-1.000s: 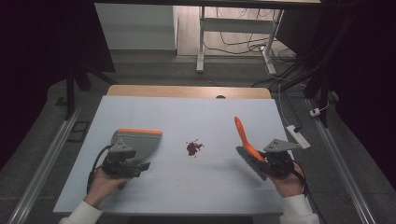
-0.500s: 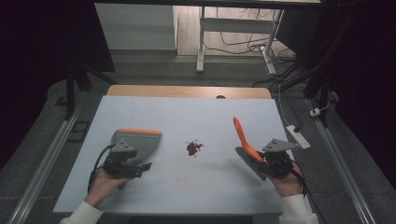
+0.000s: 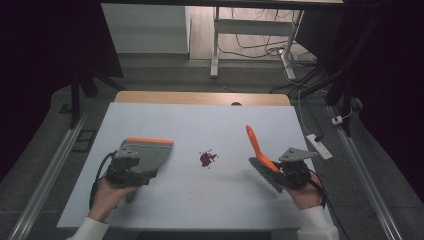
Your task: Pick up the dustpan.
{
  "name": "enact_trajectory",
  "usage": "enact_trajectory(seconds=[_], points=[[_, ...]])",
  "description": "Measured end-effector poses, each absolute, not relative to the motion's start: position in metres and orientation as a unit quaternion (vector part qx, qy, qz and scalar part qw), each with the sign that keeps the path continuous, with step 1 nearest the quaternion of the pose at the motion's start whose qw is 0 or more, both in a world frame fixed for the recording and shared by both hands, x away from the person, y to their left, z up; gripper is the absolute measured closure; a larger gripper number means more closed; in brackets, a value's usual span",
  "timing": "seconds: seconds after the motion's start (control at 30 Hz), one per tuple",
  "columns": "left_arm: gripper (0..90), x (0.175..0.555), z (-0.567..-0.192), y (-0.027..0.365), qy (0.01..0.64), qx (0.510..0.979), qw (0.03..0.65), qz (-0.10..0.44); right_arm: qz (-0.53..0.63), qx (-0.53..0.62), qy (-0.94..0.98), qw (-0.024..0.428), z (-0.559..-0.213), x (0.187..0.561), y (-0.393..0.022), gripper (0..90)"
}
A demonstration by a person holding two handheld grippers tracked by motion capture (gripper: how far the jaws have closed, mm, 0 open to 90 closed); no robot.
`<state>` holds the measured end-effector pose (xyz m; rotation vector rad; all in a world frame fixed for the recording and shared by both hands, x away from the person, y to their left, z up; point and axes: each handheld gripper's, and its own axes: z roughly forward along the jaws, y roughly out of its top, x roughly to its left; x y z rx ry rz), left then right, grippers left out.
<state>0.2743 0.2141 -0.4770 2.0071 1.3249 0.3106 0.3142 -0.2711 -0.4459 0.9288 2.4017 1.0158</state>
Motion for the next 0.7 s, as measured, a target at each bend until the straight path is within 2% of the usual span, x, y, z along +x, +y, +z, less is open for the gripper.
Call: enact_trajectory(seconds=[0.3,0.7], points=[[18.4,0.273,-0.473,0.223,0.546,0.769,0.318,0.099,0.361,0.329,0.852,0.188,-0.445,0.312,-0.271,70.0],[15.9,0.276,-0.486,0.237,0.593,0.755,0.272,0.065,0.355,0.327,0.856,0.185,-0.448,0.312,-0.266,70.0]])
